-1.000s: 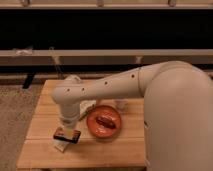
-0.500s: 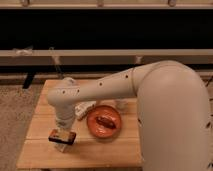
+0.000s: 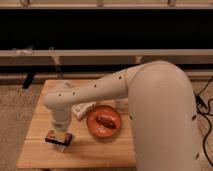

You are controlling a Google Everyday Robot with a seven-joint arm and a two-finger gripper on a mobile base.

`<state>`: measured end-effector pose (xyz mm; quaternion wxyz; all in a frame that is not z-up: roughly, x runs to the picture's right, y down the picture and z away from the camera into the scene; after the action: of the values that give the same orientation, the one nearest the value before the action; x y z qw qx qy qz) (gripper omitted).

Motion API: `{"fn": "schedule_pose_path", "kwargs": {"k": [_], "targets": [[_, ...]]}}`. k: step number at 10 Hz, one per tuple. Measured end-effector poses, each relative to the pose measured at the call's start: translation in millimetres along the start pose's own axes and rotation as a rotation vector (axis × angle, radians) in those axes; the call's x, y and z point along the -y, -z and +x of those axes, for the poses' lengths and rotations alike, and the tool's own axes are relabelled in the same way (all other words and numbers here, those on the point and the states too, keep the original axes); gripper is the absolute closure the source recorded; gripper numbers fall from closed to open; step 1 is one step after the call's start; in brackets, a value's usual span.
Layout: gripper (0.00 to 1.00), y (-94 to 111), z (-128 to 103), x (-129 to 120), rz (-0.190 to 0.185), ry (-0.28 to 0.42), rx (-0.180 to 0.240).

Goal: Place the eraser on the white sponge

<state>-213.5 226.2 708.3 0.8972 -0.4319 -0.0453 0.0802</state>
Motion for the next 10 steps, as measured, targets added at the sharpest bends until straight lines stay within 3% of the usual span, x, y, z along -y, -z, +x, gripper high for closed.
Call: {"fn": "schedule_pose_path", "kwargs": {"k": [5,7,10], "targets": [[0.27,-11.4,-1.7,15.6,0.047,-0.019,-0.012],[0.20,-13.8,-0.3,19.1,0.049,-0.025,-0.019],[0.20,-13.3,3.4,19.9,0.043,-0.031,-0.031]]}}
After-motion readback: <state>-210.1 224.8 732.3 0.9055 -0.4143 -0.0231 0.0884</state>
